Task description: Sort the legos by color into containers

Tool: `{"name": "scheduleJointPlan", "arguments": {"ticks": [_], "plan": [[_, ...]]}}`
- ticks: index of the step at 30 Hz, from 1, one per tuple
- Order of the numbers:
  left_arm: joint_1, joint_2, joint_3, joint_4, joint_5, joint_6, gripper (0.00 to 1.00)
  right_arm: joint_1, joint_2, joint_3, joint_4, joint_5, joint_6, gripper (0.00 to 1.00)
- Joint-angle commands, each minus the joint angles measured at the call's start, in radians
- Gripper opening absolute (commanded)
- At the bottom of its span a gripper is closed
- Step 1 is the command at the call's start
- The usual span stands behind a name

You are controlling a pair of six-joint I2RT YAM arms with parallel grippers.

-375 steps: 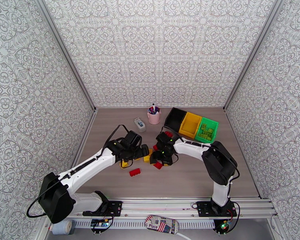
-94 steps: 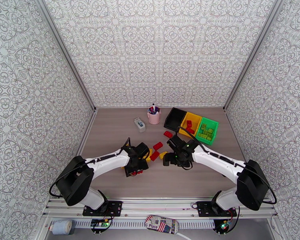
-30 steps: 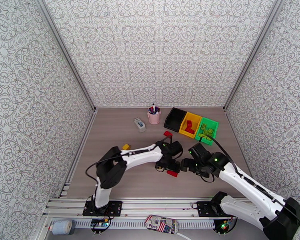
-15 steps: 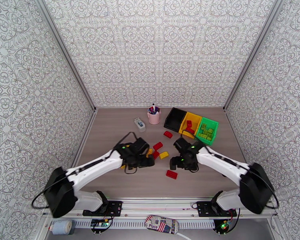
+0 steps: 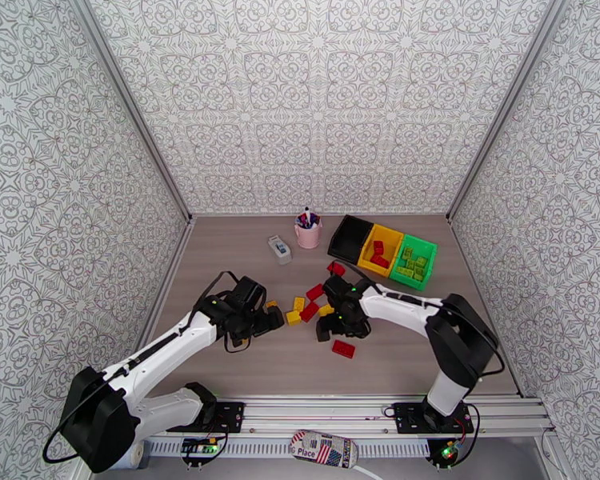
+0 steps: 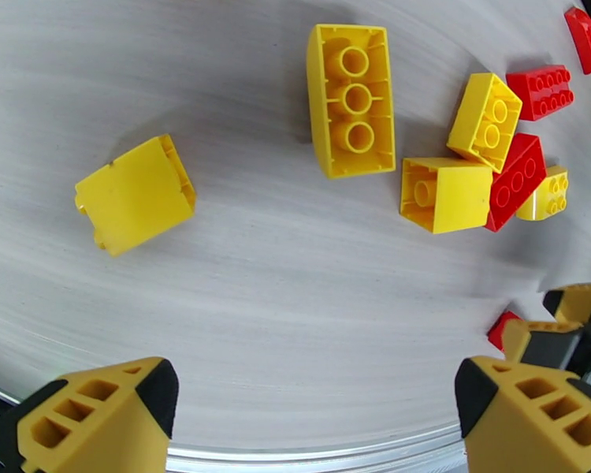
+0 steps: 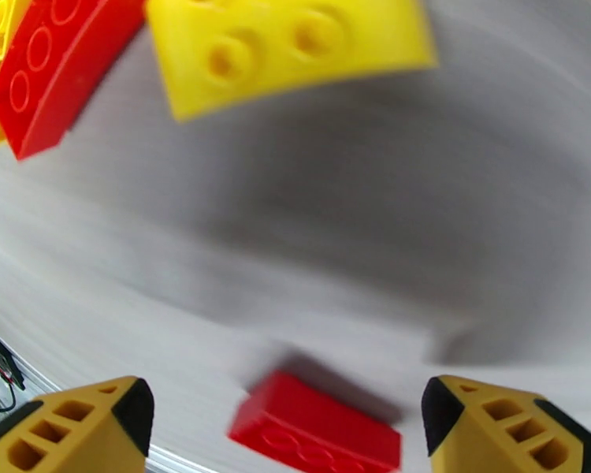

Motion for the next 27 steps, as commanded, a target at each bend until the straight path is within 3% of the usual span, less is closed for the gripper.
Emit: {"name": "scheduleJointPlan", "arguments": {"ticks": [1, 10, 17, 27], "plan": [[0.008, -0.011, -0.026, 0.021, 0.024, -0.008, 0.98, 0.024, 0.006, 0.026, 0.011, -0.057, -0.008, 0.95], [0.008, -0.027, -0.039, 0.019, 0.024, -0.012, 0.98, 0.113, -0.054, -0.034, 0.011, -0.041, 0.073, 0.93], [0.008, -0.021, -0.04, 0.028, 0.034, -0.01, 0.98, 0.173, -0.079, -0.037, -0.052, 0.055, 0.136, 0.91], [0.005, -0.027, -0.06, 0.041, 0.039, -0.018, 0.98, 0.215, -0.076, -0.074, -0.12, 0.11, 0.116, 0.93]]}}
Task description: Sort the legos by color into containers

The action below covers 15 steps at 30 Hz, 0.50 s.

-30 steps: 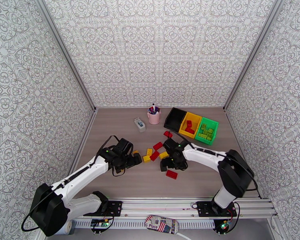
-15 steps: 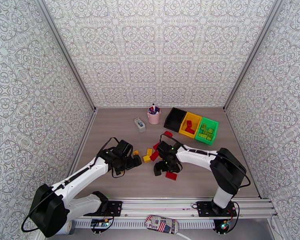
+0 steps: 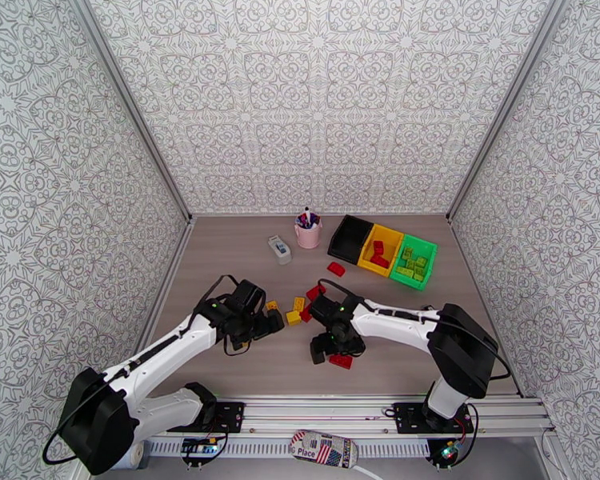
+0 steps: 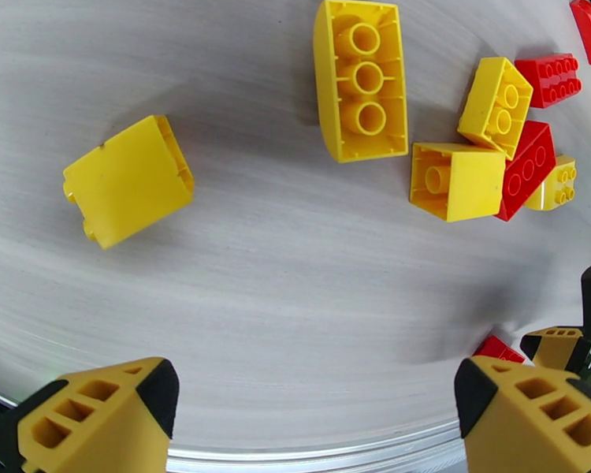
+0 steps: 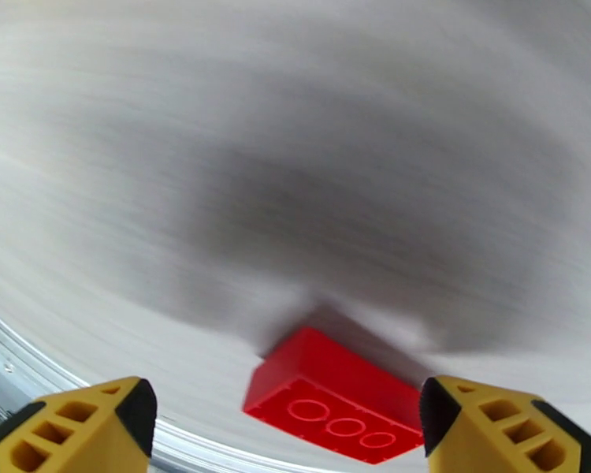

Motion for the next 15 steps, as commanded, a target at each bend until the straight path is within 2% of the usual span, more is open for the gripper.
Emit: {"name": "scheduleJointPlan", "arguments": {"ticks": [1, 4, 15], "plan": [[0.004, -0.017, -0.017, 0.017, 0.015, -0.02, 0.98, 0.024, -0.02, -0.025, -0.036, 0.029, 0.01, 0.93], [0.002, -0.022, -0.028, 0.025, 0.017, -0.027, 0.98, 0.045, -0.021, -0.026, -0.035, 0.024, 0.02, 0.92], [-0.006, -0.012, -0.042, 0.048, 0.027, -0.04, 0.98, 0.113, 0.023, 0.001, -0.025, 0.032, 0.088, 0.76]]}}
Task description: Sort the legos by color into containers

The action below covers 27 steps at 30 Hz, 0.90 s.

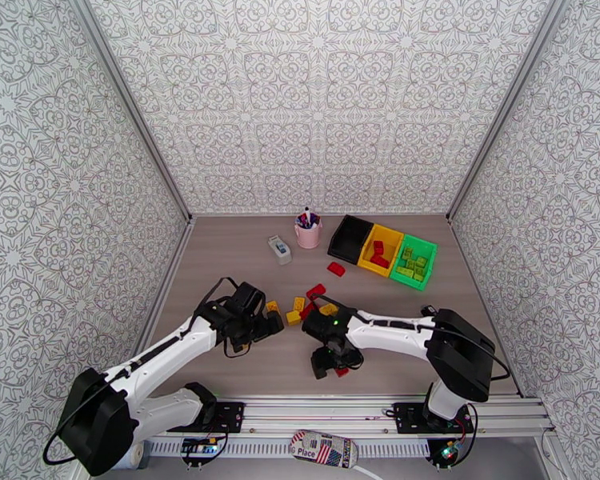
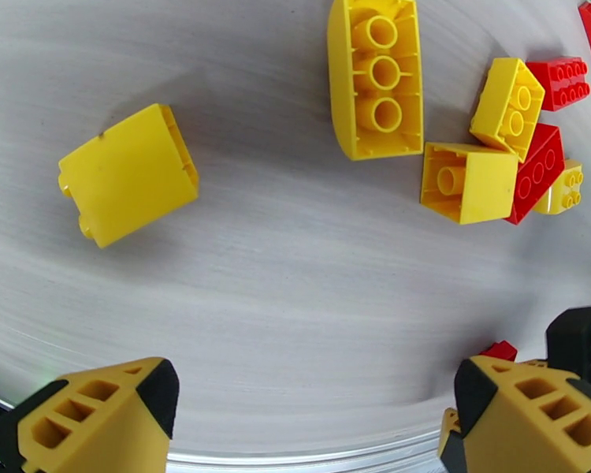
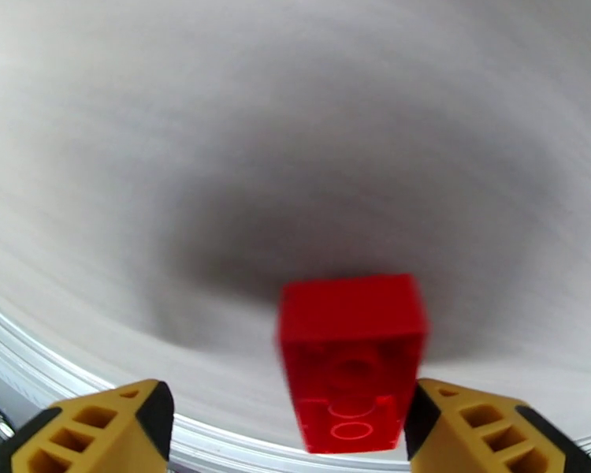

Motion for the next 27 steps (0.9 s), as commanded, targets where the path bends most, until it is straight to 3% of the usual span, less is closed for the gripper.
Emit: {"name": "scheduleJointPlan", "arguments": {"ticks": [1, 13, 21, 27], "plan": [[-0.006, -0.005, -0.015, 0.023, 0.024, -0.015, 0.98, 0.006, 0.03, 0.02, -0.007, 0.03, 0.041, 0.73], [-0.045, 0.017, -0.005, 0.042, 0.019, -0.044, 0.98, -0.036, 0.058, 0.02, -0.016, 0.084, 0.107, 0.34], [-0.077, 0.114, 0.058, 0.14, 0.09, -0.063, 0.98, -0.209, -0.064, 0.018, 0.012, 0.071, 0.06, 0.32], [-0.102, 0.298, 0.236, 0.259, 0.202, -0.035, 0.99, -0.438, -0.11, 0.068, 0.075, -0.021, 0.03, 0.29]]}}
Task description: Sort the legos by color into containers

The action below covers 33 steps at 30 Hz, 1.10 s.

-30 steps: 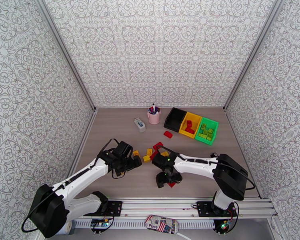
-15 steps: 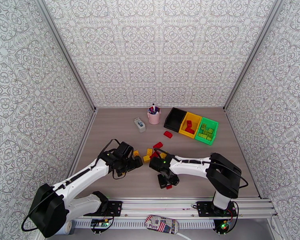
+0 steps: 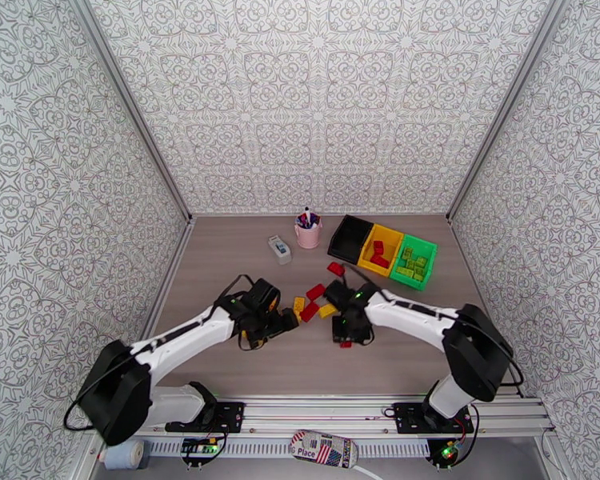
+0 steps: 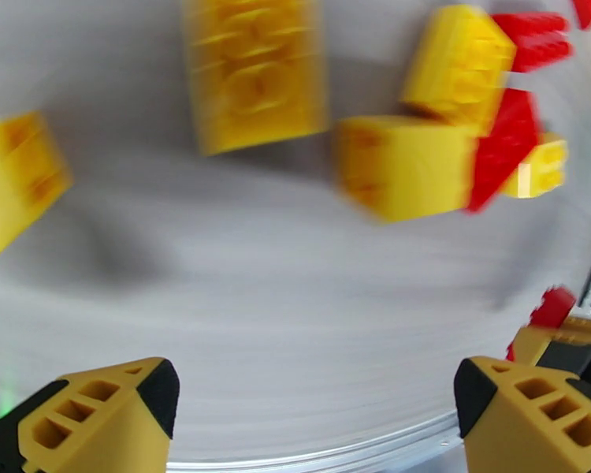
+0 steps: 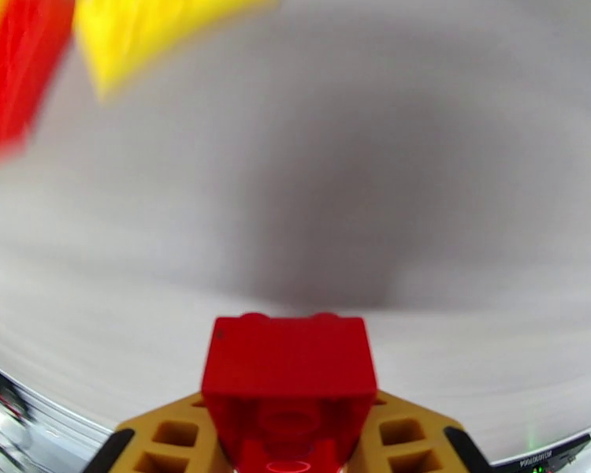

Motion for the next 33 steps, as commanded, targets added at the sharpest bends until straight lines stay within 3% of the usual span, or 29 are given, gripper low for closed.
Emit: {"name": "scheduleJointPlan", "arguments": {"ticks": [1, 11, 16, 20, 26, 33], "plan": [[-0.02, 0.104, 0.142, 0.127, 0.112, 0.023, 0.99, -0.113, -0.022, 0.059, 0.052, -0.063, -0.028, 0.29], [-0.007, 0.526, 0.657, 0.206, 0.355, 0.063, 0.98, -0.475, 0.117, 0.338, 0.056, -0.196, -0.049, 0.29], [0.025, 0.667, 0.895, 0.127, 0.375, 0.086, 0.97, -0.582, 0.257, 0.55, -0.014, -0.208, -0.08, 0.33], [0.044, 0.725, 1.031, 0.007, 0.339, 0.144, 0.96, -0.635, 0.358, 0.692, -0.059, -0.21, -0.09, 0.43], [0.058, 0.725, 1.088, -0.149, 0.235, 0.248, 0.95, -0.664, 0.456, 0.849, -0.119, -0.212, -0.117, 0.64], [0.04, 0.694, 1.101, -0.364, 0.03, 0.405, 0.93, -0.653, 0.443, 0.887, -0.132, -0.249, -0.155, 0.72]]}}
